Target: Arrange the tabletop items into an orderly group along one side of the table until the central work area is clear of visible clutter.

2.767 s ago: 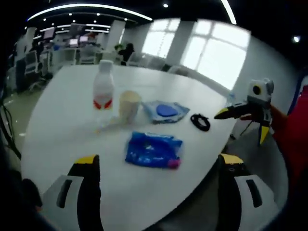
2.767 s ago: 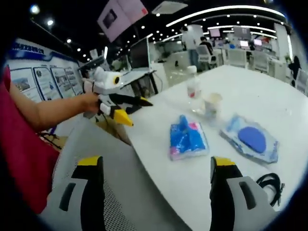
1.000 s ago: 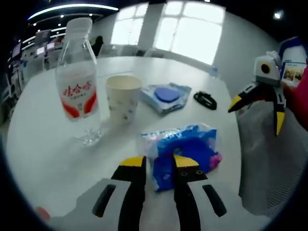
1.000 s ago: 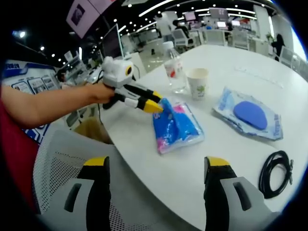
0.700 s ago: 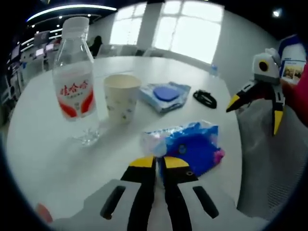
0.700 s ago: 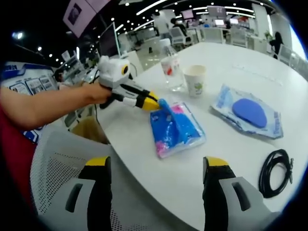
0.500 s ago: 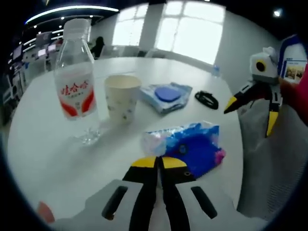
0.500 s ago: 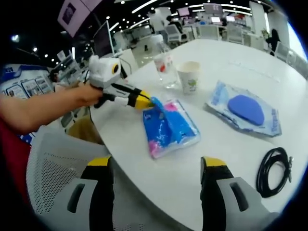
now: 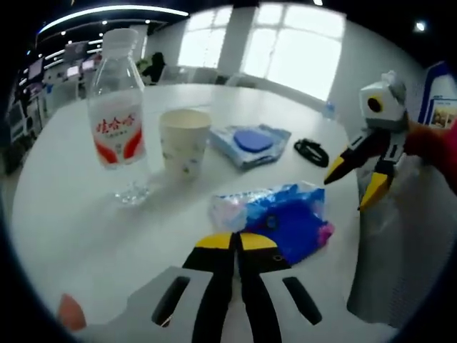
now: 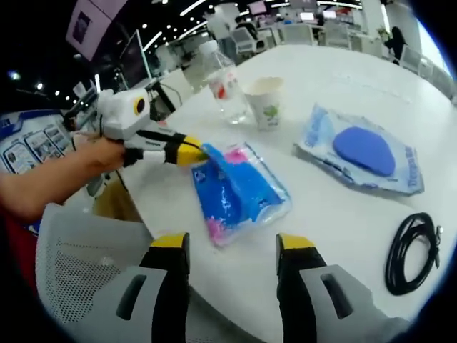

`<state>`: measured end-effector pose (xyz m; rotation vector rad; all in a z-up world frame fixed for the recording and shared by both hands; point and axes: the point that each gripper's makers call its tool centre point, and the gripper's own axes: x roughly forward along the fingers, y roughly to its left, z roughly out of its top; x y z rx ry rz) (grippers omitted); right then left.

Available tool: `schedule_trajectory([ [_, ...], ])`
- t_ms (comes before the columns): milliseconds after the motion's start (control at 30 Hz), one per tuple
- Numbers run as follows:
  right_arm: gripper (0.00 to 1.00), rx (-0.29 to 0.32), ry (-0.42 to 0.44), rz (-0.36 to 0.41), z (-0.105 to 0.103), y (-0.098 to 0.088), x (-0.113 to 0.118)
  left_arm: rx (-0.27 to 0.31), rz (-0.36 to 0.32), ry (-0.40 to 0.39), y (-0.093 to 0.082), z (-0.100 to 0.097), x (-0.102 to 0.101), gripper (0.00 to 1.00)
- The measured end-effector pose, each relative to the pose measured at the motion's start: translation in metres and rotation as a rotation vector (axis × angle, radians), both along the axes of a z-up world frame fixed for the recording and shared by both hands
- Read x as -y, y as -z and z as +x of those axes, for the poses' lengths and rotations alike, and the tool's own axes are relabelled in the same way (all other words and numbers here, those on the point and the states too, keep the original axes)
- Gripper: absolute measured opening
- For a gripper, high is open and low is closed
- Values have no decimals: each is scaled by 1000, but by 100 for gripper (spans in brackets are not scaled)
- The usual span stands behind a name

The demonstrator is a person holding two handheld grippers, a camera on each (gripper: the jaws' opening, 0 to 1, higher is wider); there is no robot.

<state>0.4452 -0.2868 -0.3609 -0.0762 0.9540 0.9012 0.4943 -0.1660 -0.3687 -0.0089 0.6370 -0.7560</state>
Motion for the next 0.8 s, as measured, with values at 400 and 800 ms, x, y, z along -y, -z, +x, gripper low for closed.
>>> schedule_trajectory([
  [400, 29, -26, 39, -42, 12, 16, -1, -6, -32, -41, 0, -5, -6, 0],
  [800, 17, -87, 66, -36, 8, 23, -2, -25, -28, -60, 3, -13, -7, 0],
])
